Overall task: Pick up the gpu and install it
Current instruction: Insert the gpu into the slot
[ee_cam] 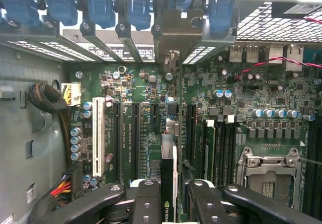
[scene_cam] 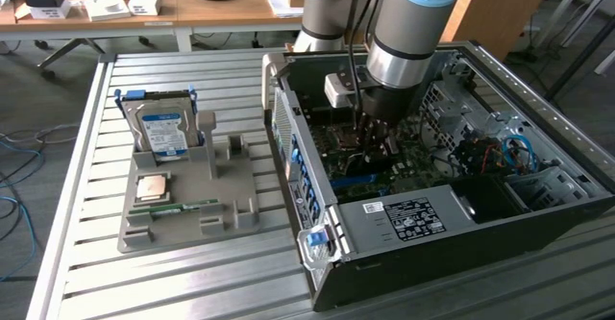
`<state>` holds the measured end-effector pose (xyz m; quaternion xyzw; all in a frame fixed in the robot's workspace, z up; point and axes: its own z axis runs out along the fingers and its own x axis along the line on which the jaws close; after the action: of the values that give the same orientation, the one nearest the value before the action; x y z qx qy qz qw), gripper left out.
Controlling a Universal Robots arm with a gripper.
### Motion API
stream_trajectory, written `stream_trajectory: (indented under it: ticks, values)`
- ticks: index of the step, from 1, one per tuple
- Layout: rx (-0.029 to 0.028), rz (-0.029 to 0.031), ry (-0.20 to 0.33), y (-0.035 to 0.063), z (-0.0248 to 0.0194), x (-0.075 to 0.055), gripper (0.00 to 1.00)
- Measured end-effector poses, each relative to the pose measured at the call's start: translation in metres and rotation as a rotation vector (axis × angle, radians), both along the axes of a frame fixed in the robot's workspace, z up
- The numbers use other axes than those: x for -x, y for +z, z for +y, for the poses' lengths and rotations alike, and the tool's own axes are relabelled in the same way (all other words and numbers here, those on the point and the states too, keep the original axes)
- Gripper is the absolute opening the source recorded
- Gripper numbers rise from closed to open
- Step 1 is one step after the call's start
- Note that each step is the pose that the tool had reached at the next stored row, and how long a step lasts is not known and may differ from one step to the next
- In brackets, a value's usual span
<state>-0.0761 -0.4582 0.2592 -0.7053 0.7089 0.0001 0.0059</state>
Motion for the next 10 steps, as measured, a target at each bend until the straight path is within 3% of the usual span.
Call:
stream_trajectory:
  ticks: [10]
  values:
    - [0.0, 0.0, 0.0, -0.0008, 0.0, 0.0, 0.26]
